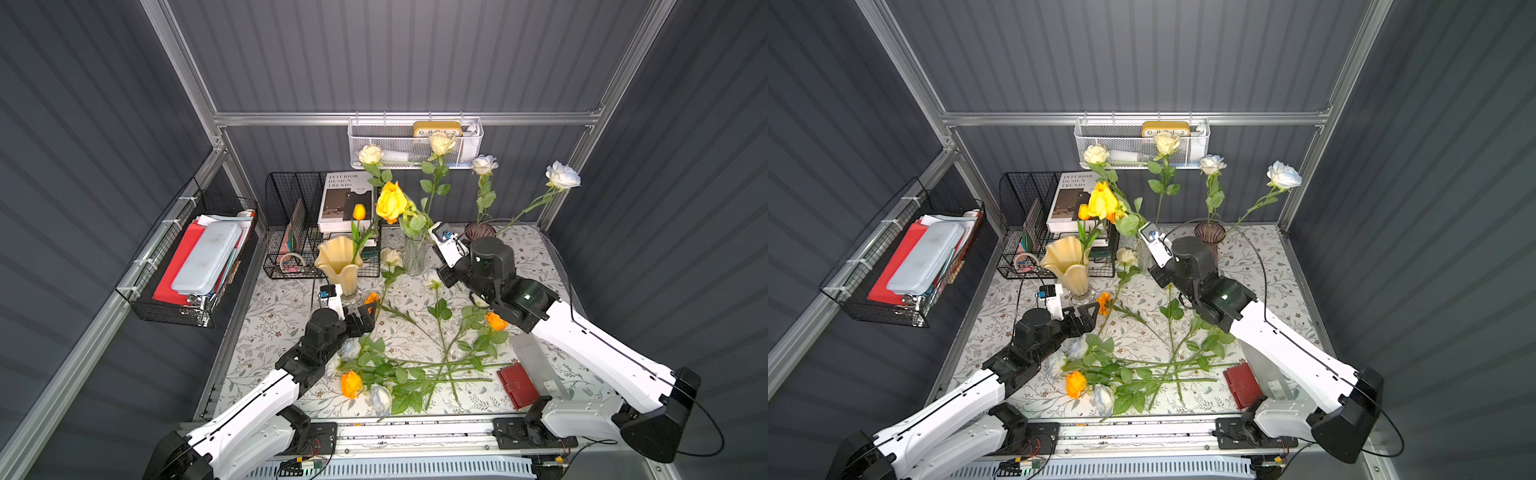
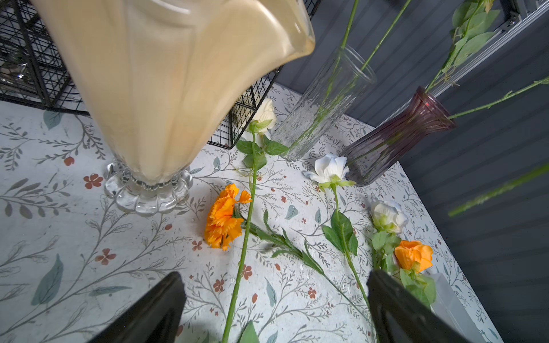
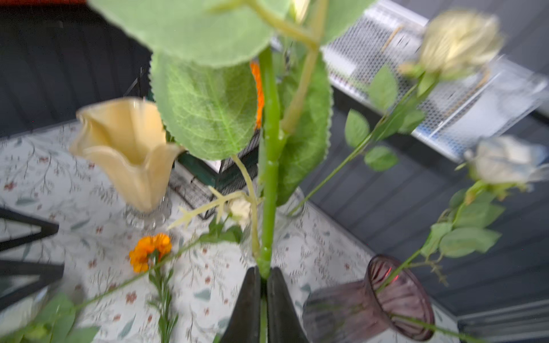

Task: Arrange the flowers in different vases according to their colors
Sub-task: Pick up the flower at the center of the board, then insert the flower into the vase.

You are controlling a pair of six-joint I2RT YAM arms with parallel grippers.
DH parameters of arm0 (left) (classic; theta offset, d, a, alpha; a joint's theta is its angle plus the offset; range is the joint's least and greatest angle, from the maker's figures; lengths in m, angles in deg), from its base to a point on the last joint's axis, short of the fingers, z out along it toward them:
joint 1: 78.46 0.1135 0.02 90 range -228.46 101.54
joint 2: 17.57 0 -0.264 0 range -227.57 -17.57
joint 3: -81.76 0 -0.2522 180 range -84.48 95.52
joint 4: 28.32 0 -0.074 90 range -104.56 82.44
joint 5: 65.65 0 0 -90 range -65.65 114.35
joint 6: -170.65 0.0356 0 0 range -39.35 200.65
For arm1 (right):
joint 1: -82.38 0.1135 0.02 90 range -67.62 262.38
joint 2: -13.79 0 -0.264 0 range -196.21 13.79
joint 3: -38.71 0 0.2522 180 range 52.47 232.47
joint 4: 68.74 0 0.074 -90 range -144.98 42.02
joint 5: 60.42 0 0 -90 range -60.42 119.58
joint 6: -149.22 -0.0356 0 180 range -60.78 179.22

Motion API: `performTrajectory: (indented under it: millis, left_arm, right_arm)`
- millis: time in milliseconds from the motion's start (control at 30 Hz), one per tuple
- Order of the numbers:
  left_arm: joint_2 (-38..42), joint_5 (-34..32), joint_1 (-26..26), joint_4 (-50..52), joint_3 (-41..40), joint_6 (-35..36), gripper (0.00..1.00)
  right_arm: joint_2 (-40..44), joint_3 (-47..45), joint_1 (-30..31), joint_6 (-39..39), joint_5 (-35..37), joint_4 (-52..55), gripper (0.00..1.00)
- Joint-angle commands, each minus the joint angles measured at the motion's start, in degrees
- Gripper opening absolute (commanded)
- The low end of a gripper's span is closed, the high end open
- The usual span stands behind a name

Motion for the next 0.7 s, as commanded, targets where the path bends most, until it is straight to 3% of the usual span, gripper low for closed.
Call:
performTrajectory:
  millis: [0,233,367,667]
  left_arm:
    - [-0.4,0.7,0.1,-1.2,-0.2,1.1,0.99]
    - [-0.7,1.0,0.1,-1.2,0.0,1.3,0.99]
    - [-0.2,1.2,0.1,-1.2,-0.2,1.3,0.99]
    - [1.3,1.5,0.1,-0.8,-0.7,1.2,0.99]
  right_arm:
    - [0.1,2.8,0.2,1.8,0.6,-17.5,0.0]
    - [-9.1,7.7,-0.5,3.3,5.5,-38.5,0.0]
    - [-15.3,14.0,-1.4,-0.8,2.9,-38.4,0.0]
    - [-24.4,23.6,0.0,-18.0,-5.9,-38.9,0.0]
